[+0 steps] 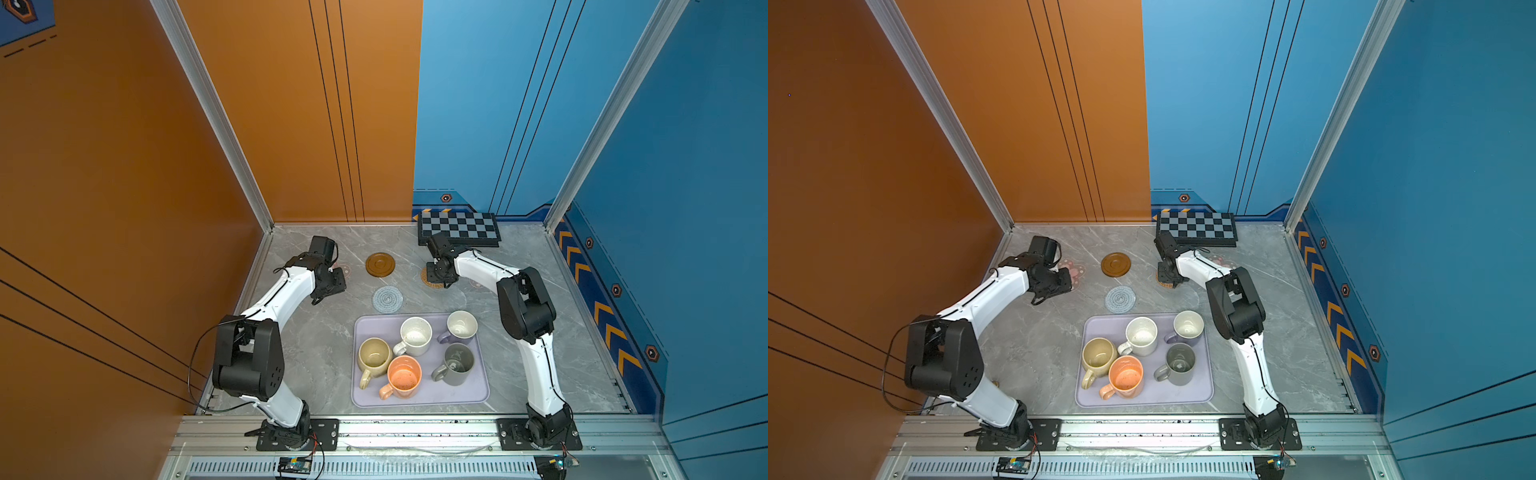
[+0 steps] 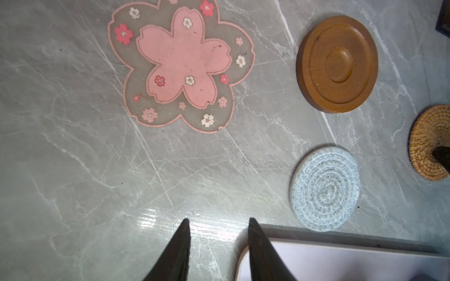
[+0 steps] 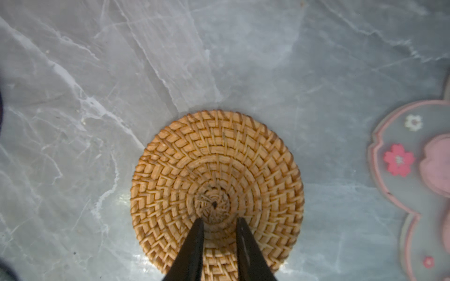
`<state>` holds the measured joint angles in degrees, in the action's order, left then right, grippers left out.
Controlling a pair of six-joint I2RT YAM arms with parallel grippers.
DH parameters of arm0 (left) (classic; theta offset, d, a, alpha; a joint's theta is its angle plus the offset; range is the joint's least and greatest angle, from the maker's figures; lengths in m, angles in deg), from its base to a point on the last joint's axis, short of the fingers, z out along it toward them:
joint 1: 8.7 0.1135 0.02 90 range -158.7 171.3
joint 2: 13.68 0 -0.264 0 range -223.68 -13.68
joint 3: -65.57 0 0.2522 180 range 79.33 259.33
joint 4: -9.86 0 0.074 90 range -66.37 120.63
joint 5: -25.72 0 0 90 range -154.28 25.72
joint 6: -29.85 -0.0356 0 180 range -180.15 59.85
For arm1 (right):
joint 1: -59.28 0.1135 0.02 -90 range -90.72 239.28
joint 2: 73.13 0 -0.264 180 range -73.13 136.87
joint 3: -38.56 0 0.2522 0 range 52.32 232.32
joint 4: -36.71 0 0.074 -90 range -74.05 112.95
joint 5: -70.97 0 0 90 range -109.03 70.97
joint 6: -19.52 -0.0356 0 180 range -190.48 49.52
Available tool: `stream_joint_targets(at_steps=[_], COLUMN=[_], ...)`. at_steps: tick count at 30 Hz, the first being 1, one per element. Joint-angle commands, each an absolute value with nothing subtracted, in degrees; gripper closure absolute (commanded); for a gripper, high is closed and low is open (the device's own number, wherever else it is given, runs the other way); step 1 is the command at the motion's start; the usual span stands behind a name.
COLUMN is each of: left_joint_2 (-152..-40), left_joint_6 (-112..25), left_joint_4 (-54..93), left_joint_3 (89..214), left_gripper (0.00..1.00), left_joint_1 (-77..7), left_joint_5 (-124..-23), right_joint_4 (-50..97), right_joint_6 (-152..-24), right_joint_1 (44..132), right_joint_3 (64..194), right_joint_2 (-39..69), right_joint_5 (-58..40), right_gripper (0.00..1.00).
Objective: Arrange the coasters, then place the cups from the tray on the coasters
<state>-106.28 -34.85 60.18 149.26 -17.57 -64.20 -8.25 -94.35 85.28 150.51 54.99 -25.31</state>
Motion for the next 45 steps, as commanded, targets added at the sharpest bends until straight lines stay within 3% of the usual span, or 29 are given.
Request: stream_joint_targets(at_steps=[1,45], left_joint_2=[-106.9,-112.2], left_joint_6=[-35.1,-34.9], left_joint_4=[60.3,62.6], left_joint_3=[150.9,157.4], left_gripper=[0.60,0.60], left_joint_1=[-18.3,-22.6], left_joint_5=[-64.2,-62.8], right_joint_4=[-11.9,-11.3], right_joint_6=[-94.2,-87.3], right_joint_1=[83.8,81.9], right_joint_3=[147.8,145.4], right_joint_2=[55.1,53.6], right_joint_5=[-26.9,-21.7], right_gripper=[0.75,0.77])
